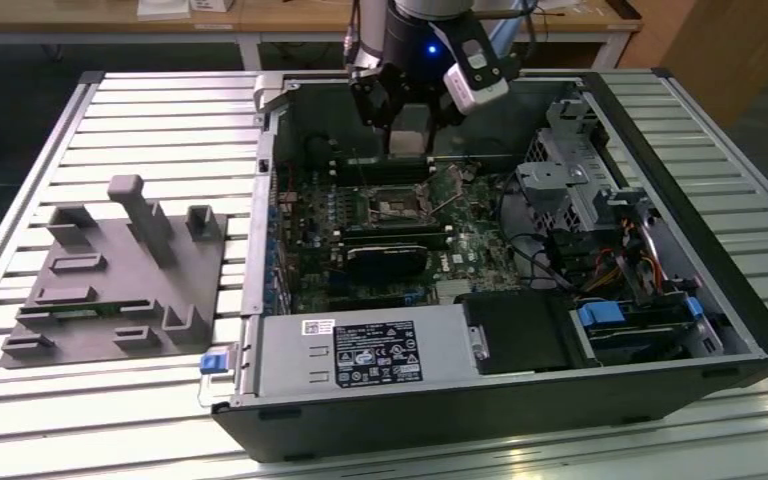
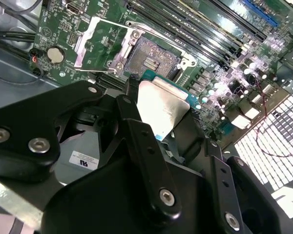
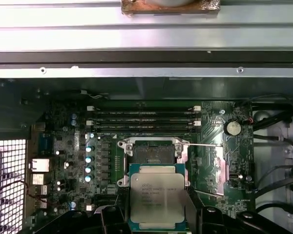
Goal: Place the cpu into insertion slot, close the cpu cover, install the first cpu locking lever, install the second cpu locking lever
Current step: 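Place the cpu into insertion slot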
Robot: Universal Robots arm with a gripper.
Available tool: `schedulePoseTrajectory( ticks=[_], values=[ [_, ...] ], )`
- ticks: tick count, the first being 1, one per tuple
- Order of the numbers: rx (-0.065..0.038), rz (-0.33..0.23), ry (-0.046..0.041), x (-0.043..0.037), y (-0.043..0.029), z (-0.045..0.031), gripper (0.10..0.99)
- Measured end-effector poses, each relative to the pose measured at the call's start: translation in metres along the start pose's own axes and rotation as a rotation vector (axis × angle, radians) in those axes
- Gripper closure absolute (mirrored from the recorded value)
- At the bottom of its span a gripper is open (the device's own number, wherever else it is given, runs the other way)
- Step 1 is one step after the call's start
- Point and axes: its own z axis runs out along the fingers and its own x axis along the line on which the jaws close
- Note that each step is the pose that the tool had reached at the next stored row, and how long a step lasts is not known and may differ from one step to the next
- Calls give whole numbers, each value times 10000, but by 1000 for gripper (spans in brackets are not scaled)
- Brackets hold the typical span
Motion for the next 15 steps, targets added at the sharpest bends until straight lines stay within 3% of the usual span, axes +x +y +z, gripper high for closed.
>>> schedulePoseTrajectory(
  ticks=[8, 15],
  values=[
    [1, -1, -10, 1, -9, 101, 549],
    [-2, -8, -76, 7, -18, 195, 549]
  ],
)
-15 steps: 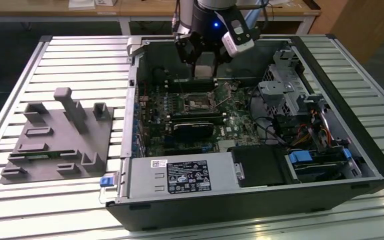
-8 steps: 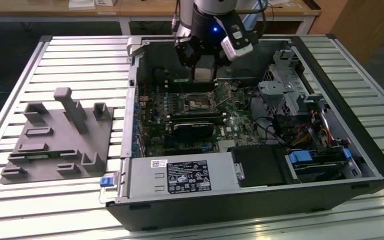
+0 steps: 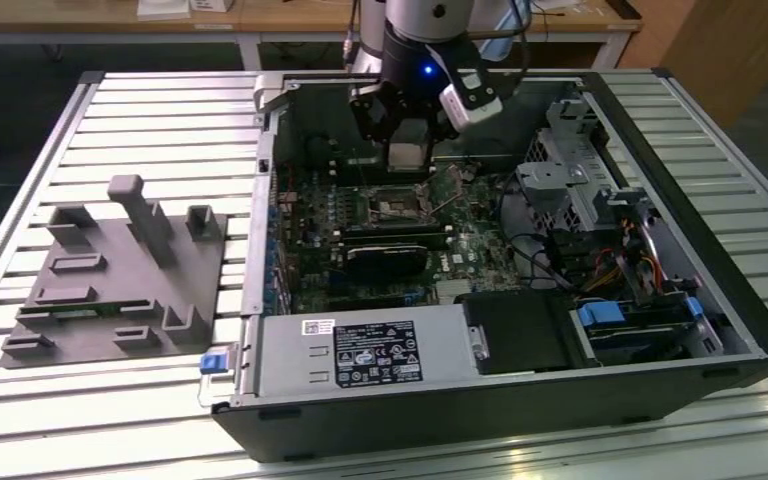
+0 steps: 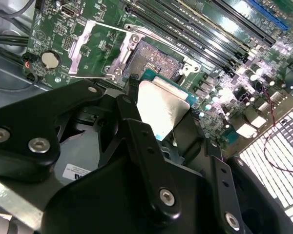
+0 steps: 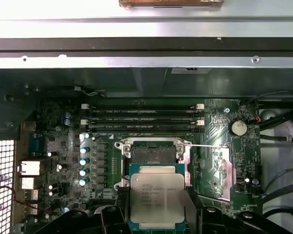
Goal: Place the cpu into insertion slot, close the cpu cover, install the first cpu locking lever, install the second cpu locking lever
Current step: 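Place the cpu into insertion slot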
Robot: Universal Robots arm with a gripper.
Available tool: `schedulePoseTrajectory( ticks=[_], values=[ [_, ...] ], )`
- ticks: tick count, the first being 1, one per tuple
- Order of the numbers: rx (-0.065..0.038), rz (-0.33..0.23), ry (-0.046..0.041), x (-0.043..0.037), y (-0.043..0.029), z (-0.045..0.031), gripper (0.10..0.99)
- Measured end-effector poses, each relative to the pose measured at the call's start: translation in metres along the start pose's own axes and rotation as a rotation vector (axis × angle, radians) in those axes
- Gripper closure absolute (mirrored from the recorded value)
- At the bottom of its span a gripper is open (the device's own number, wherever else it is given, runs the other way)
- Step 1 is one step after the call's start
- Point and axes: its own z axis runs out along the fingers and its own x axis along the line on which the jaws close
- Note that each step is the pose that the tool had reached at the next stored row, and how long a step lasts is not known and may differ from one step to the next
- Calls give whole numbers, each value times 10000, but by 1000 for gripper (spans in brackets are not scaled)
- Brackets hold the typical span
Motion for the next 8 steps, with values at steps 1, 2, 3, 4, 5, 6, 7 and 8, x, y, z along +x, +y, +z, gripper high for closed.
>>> schedulePoseTrajectory(
  ticks=[1, 2, 3, 4, 5, 6, 7, 8],
  values=[
    [0, 0, -7, 1, -1, 13, 549],
    [0, 0, -13, 1, -3, 27, 549],
    [1, -1, -19, 2, -4, 42, 549],
    [1, -2, -25, 2, -6, 57, 549],
    [-1, -2, -30, 2, -7, 73, 549],
    [-1, -3, -33, 2, -8, 87, 549],
    [-1, -3, -34, 3, -9, 98, 549],
    [0, -3, -34, 3, -9, 102, 549]
  ],
)
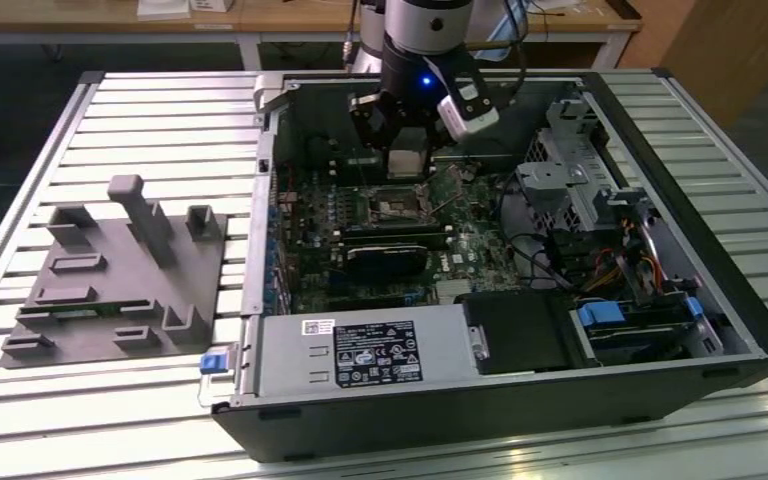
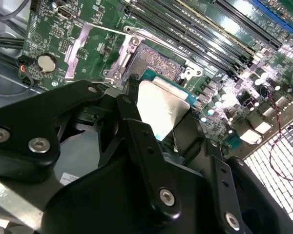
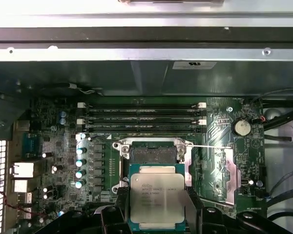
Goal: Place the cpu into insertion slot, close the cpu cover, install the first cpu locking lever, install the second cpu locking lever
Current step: 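Place the cpu into insertion slot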
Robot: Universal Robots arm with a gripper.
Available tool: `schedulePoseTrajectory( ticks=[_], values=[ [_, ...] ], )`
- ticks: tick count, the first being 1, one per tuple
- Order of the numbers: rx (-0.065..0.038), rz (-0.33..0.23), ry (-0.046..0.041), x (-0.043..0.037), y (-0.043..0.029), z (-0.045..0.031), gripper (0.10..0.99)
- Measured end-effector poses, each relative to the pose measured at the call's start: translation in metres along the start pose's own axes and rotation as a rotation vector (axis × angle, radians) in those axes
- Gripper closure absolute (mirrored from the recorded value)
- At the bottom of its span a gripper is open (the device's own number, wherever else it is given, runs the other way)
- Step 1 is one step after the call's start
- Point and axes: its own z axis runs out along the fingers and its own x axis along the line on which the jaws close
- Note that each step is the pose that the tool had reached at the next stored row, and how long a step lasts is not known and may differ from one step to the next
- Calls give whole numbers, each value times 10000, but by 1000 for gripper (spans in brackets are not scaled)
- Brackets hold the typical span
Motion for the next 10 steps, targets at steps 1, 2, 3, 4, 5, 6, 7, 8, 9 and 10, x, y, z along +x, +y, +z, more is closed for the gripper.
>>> schedulePoseTrajectory(
  ticks=[1, 2, 3, 4, 5, 6, 7, 8, 9, 10],
  values=[
    [1, 0, 1, 0, 0, 0, 549],
    [2, 1, 1, 0, 0, 0, 549],
    [2, 0, 1, 0, 0, 0, 549],
    [0, 0, 0, 0, 0, 1, 549],
    [0, 0, 0, 0, 0, 1, 549],
    [0, 0, 0, 0, 0, 1, 549],
    [0, 0, 0, 0, 0, 1, 549],
    [0, 0, -9, 0, 0, 3, 549],
    [-3, -2, -42, 1, -1, 7, 549],
    [-6, -6, -84, 2, -1, 13, 549]
  ],
)
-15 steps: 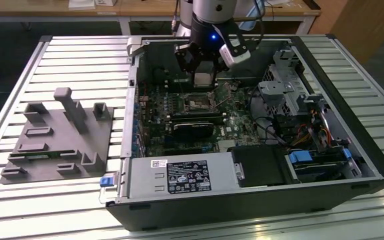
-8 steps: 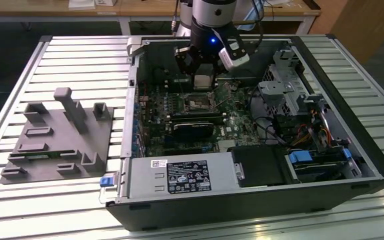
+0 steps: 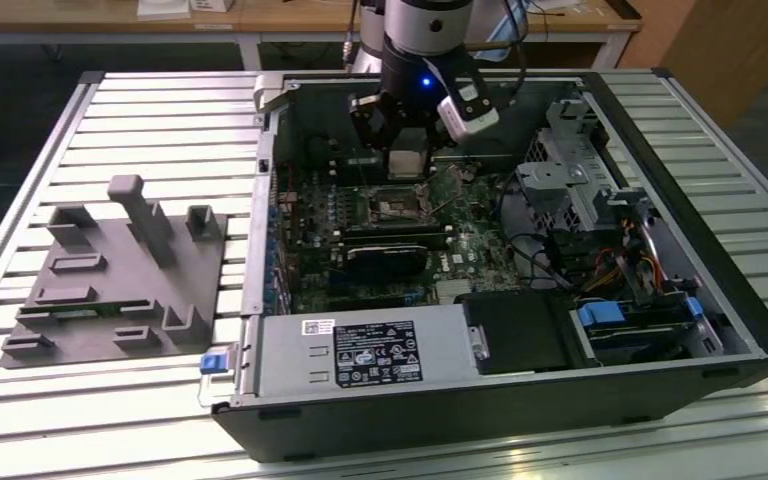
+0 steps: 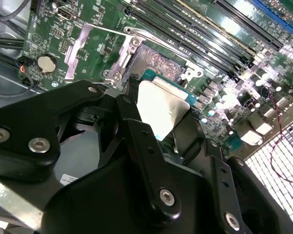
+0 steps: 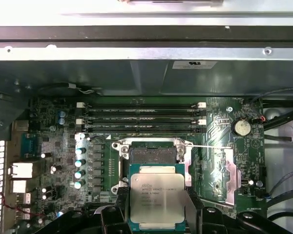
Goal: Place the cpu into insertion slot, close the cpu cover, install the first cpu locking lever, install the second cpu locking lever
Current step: 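Place the cpu into insertion slot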
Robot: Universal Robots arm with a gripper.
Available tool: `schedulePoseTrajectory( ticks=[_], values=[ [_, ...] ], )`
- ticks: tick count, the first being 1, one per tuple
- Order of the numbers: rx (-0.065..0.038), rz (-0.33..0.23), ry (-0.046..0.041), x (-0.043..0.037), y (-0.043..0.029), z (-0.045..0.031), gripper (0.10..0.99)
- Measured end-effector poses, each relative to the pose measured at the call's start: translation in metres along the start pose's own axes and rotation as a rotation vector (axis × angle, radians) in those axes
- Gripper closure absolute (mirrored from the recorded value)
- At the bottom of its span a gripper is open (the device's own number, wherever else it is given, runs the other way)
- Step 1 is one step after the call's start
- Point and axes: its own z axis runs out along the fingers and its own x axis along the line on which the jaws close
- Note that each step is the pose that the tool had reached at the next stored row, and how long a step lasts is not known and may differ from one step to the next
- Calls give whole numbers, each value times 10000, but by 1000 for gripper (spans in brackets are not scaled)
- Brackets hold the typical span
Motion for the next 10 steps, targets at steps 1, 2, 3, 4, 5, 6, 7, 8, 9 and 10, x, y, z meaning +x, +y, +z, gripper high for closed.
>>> schedulePoseTrajectory(
  ticks=[1, 2, 3, 4, 5, 6, 7, 8, 9, 10],
  values=[
    [1, -5, -47, 1, -1, 6, 549],
    [0, -9, -96, 2, -2, 15, 549],
    [-2, -13, -146, 4, -2, 25, 549],
    [-2, -18, -192, 5, -3, 35, 549],
    [-3, -21, -232, 5, -5, 46, 549],
    [-4, -25, -272, 6, -6, 59, 549],
    [-5, -29, -309, 6, -7, 71, 549],
    [-6, -32, -343, 7, -8, 83, 549],
    [-6, -34, -367, 10, -9, 94, 549],
    [-7, -35, -382, 14, -10, 106, 549]
  ],
)
